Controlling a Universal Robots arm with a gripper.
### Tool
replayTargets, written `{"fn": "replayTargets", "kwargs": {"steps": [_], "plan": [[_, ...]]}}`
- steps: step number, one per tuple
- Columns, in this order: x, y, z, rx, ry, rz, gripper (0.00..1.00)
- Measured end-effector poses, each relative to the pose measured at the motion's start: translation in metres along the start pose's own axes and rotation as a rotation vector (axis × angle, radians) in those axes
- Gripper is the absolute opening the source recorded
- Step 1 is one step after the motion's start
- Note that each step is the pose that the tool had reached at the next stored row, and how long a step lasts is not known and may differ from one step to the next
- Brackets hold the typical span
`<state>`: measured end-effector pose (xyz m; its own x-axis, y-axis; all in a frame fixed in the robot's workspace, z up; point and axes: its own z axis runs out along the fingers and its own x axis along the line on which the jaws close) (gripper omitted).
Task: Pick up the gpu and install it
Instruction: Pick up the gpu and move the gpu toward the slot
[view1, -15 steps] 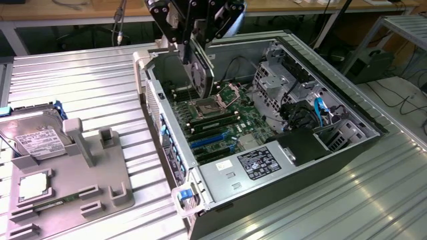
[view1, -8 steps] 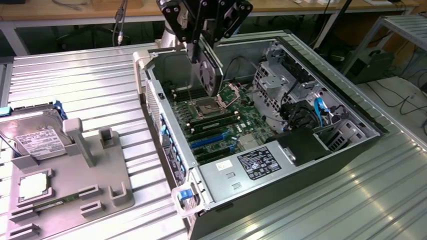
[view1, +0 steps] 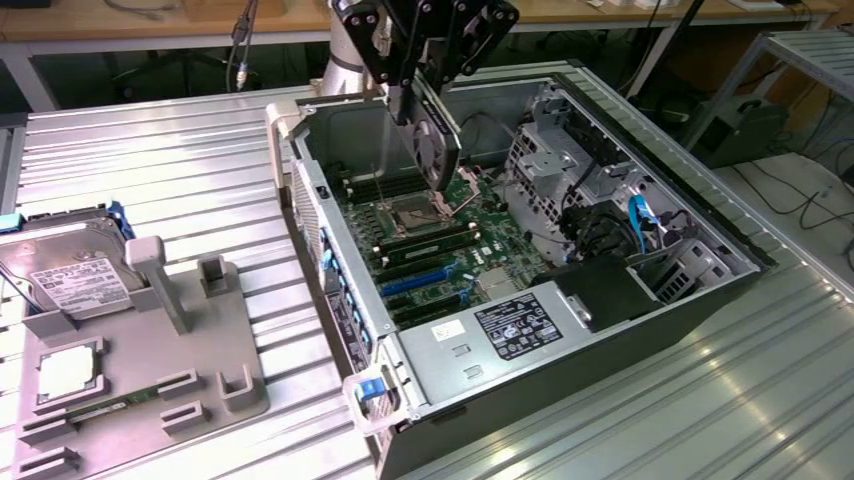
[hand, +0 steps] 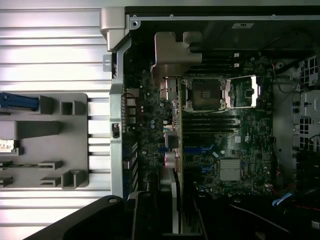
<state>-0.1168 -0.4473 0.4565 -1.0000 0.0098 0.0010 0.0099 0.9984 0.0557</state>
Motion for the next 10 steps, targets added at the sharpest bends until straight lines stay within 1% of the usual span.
{"fn": "replayTargets", "kwargs": {"steps": [10], "plan": [[-0.014,0.0001,0.0012,-0.0001,-0.0002,0.0,0.3]]}}
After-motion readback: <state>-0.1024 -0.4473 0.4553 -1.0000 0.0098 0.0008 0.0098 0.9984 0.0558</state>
